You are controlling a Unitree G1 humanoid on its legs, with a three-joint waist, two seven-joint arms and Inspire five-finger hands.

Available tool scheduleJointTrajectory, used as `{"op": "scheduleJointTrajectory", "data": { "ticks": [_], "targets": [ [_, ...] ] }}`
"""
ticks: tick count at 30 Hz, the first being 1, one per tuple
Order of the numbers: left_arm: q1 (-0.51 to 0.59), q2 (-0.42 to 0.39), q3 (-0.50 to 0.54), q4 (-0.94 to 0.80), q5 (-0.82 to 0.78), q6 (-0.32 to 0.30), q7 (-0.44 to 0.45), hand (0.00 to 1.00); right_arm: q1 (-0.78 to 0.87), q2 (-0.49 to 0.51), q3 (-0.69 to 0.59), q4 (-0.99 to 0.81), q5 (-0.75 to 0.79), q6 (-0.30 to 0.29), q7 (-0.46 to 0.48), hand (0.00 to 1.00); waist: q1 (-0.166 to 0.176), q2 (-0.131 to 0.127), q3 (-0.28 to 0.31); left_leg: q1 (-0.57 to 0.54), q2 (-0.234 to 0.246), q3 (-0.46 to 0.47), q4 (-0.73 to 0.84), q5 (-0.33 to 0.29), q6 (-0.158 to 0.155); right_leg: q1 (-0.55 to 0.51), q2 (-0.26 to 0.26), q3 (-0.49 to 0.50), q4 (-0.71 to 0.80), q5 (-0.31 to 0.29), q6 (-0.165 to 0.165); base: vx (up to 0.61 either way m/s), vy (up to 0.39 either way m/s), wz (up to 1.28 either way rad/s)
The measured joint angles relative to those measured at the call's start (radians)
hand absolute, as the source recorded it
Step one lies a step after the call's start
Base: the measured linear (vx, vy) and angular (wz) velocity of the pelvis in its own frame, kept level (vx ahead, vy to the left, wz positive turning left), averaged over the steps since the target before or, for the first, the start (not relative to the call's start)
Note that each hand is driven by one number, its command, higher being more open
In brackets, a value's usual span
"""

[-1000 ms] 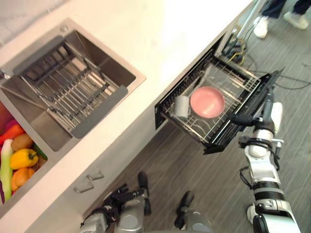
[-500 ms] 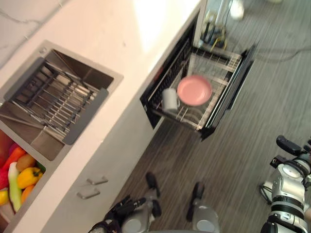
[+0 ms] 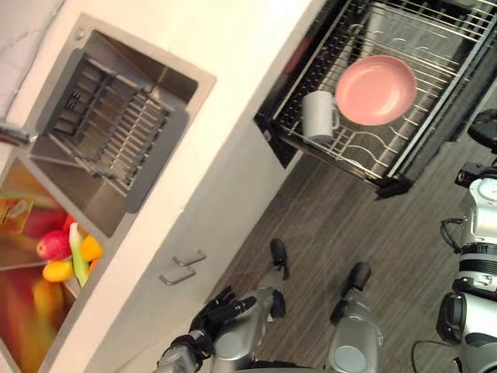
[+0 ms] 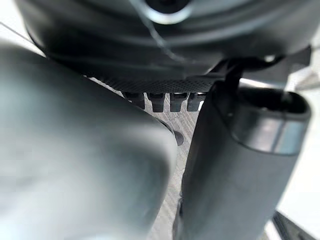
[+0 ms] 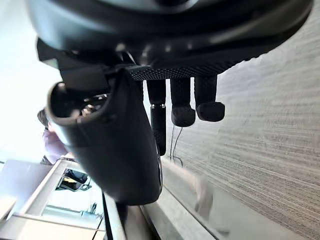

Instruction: Walk over to the sink, pick up the cup, carry it to the dishwasher, place the cup inside the dishwasher, then close the dishwasher door

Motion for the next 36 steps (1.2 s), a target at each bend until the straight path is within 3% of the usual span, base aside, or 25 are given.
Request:
{"op": "scheduleJointTrajectory", "data": {
  "ticks": [8,13,14,18,23,24,28,31,36],
  "targets": [
    [0.029,-0.002,0.001,0.017,-0.001,-0.016,-0.016,1.00,-0.016,-0.023,0.005,0.158,0.011,0.003,-0.030,0.00,-0.016,0.002,-0.002,0.077,-0.078,-0.173,-0.001,0.004,-0.005,0.140,-0.106,-0.187,0.175,-0.129,0.034,0.03,-0.035,0.73],
    [0.030,-0.009,0.024,0.055,-0.049,0.033,-0.028,1.00,-0.105,-0.043,0.100,0.334,0.041,-0.004,-0.027,0.00,0.027,0.004,-0.026,0.118,-0.115,-0.270,0.000,0.023,0.000,0.230,-0.162,-0.300,0.274,-0.207,0.041,0.01,-0.158,0.63],
    [0.030,-0.012,0.032,0.067,-0.061,0.040,-0.029,1.00,-0.114,-0.041,0.122,0.352,0.047,-0.004,-0.015,1.00,0.039,0.007,-0.039,0.121,-0.117,-0.282,0.000,0.028,0.003,0.242,-0.164,-0.314,0.280,-0.215,0.040,0.03,-0.173,0.49],
    [0.030,-0.021,0.052,0.124,-0.076,0.062,-0.033,1.00,-0.142,0.003,0.186,0.395,0.069,-0.021,0.058,1.00,0.086,0.006,-0.098,0.145,-0.116,-0.312,0.000,0.034,0.004,0.290,-0.153,-0.350,0.276,-0.230,0.039,0.03,-0.157,0.24],
    [0.029,-0.014,0.066,0.157,-0.018,0.068,-0.055,1.00,-0.122,0.111,0.218,0.409,0.140,-0.059,0.141,1.00,0.122,-0.034,-0.159,0.154,-0.073,-0.302,0.000,0.026,-0.014,0.306,-0.091,-0.342,0.205,-0.216,0.030,0.01,-0.101,-0.13],
    [0.029,-0.010,0.084,0.172,-0.018,0.063,-0.070,1.00,-0.080,0.137,0.215,0.400,0.238,-0.090,0.193,1.00,0.122,-0.044,-0.163,0.163,-0.053,-0.290,0.000,0.022,-0.026,0.315,-0.063,-0.330,0.173,-0.204,0.025,-0.01,-0.117,-0.40],
    [0.030,0.022,0.112,0.210,0.002,0.048,-0.104,1.00,0.200,0.334,0.103,0.408,0.490,-0.201,0.325,1.00,0.117,-0.123,-0.198,0.194,-0.001,-0.245,-0.005,0.000,-0.057,0.340,0.015,-0.289,0.067,-0.162,0.009,0.00,-0.098,-0.42],
    [0.028,0.030,0.147,0.222,0.042,0.048,-0.103,1.00,0.380,0.424,0.018,0.518,0.529,-0.239,0.442,1.00,0.090,-0.150,-0.193,0.204,0.025,-0.208,-0.006,-0.010,-0.069,0.350,0.057,-0.256,-0.004,-0.123,0.000,-0.05,-0.068,-0.45],
    [0.012,0.039,0.205,0.254,0.102,0.058,-0.099,1.00,0.599,0.504,-0.039,0.612,0.494,-0.241,0.468,1.00,0.048,-0.177,-0.200,0.208,0.057,-0.146,-0.006,-0.020,-0.071,0.346,0.105,-0.195,-0.097,-0.076,-0.003,-0.06,-0.018,-0.43]
  ]
}}
